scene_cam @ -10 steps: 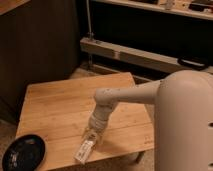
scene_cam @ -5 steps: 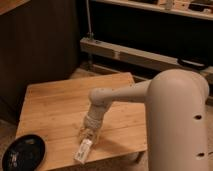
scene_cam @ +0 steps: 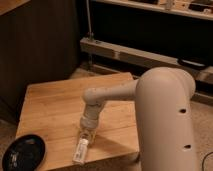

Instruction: Place the bottle in the ceramic bowl

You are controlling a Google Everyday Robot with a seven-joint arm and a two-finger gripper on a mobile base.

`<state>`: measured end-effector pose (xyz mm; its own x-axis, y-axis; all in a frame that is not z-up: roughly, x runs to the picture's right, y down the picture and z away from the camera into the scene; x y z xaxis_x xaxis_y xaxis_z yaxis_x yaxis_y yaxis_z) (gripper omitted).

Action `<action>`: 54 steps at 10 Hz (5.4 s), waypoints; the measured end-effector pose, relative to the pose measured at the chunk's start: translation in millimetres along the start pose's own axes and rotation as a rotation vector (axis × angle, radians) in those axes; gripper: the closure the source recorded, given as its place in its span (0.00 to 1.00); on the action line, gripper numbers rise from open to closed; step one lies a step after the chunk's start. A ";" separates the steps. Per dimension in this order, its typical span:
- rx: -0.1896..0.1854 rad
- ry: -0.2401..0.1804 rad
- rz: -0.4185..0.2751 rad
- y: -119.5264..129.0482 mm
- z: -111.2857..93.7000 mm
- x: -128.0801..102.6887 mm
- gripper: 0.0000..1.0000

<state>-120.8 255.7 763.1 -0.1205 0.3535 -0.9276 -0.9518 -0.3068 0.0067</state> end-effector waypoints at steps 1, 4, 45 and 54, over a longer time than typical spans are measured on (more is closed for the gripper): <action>-0.008 -0.011 -0.008 2.8 -8.8 3.7 1.00; -0.067 -0.077 -0.037 21.6 -55.9 27.1 1.00; -0.254 -0.262 -0.289 60.5 -124.1 23.1 1.00; -0.643 -0.391 -0.245 193.4 -128.5 56.0 1.00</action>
<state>-275.3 102.6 664.4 -0.1323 0.7255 -0.6754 -0.6285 -0.5883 -0.5089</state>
